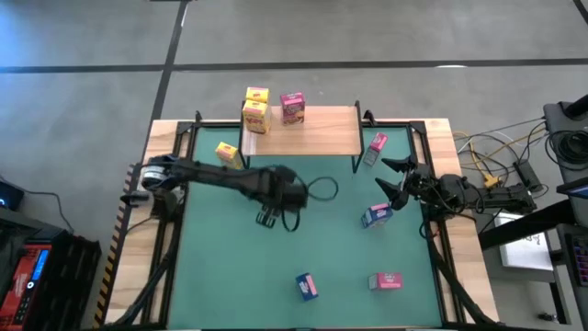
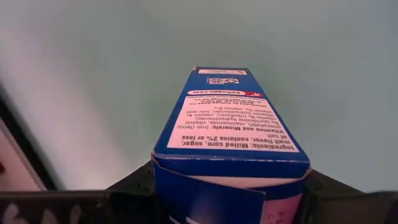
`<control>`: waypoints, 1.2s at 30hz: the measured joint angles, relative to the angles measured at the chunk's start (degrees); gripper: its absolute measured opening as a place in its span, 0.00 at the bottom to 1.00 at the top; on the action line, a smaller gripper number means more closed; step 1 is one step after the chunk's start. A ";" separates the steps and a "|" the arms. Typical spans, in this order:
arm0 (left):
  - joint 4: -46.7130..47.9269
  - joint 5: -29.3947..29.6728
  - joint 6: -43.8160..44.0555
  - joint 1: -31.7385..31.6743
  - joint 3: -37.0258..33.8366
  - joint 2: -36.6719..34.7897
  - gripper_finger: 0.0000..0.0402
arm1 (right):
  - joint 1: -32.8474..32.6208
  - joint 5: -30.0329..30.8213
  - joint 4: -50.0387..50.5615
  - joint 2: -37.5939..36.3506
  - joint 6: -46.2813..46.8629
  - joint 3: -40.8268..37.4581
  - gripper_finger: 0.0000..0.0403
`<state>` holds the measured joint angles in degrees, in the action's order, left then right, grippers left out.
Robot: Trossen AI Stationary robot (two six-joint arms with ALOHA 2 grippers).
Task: Stack cereal on shelf
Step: Move the left blue cereal box on the table
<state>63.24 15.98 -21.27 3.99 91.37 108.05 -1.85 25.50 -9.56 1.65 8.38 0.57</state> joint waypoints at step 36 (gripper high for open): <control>-11.57 -14.05 13.44 -15.46 0.00 3.67 0.56 | 0.02 0.00 -0.02 0.00 0.00 0.01 0.95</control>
<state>51.67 1.93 -7.83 -11.47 91.37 111.72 -1.83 25.50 -9.58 1.65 8.38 0.58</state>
